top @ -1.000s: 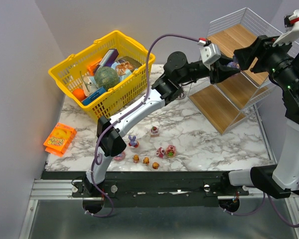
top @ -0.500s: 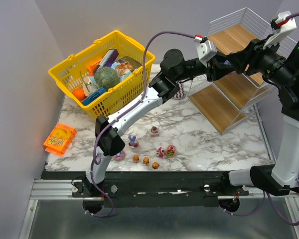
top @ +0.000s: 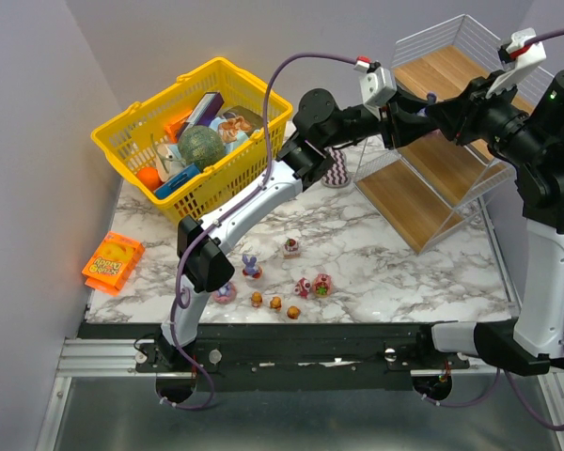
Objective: Place and organize the plastic toys onto the shelf
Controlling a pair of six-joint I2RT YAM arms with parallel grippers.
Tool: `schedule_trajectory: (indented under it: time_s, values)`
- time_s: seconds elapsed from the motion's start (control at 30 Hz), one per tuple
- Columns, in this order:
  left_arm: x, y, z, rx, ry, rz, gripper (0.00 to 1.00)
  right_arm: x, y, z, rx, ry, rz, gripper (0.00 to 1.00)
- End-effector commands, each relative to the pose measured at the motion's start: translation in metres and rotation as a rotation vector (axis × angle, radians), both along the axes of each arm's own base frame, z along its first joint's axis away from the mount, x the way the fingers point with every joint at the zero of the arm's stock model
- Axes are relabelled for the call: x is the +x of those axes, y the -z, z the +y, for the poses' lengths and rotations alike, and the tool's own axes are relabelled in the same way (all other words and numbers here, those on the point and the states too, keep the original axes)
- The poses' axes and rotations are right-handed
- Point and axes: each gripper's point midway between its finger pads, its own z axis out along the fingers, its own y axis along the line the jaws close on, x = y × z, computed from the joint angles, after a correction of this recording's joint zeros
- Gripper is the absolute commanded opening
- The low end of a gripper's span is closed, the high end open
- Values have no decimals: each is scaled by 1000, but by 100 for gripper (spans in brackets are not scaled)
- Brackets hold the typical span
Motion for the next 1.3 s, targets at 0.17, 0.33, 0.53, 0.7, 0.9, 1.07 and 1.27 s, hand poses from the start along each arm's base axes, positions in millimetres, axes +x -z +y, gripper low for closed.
schedule_trajectory:
  time_s: [0.17, 0.33, 0.53, 0.7, 0.9, 1.07, 1.27]
  values:
    - [-18, -25, 10, -66, 57, -44, 0, 2, -14, -1, 14, 7, -92, 1]
    - [-17, -24, 8, -61, 57, -30, 4, 0, -22, -6, 2, 34, -132, 0]
    - [-16, -27, 10, -60, 44, -32, 80, 3, -29, -18, -20, 99, -171, 0]
    - [-20, -36, 19, -61, 17, -63, 99, 2, -36, -33, -69, 174, -210, 0]
    - [-23, -38, 35, -51, -29, -80, 99, 11, -24, -42, -103, 208, -188, 0]
    - [-18, -21, 46, -18, -75, -62, 99, 16, -8, -57, -106, 199, -162, 0]
    - [-19, -9, 56, 16, -82, -37, 99, 19, -1, -72, -98, 177, -144, 1]
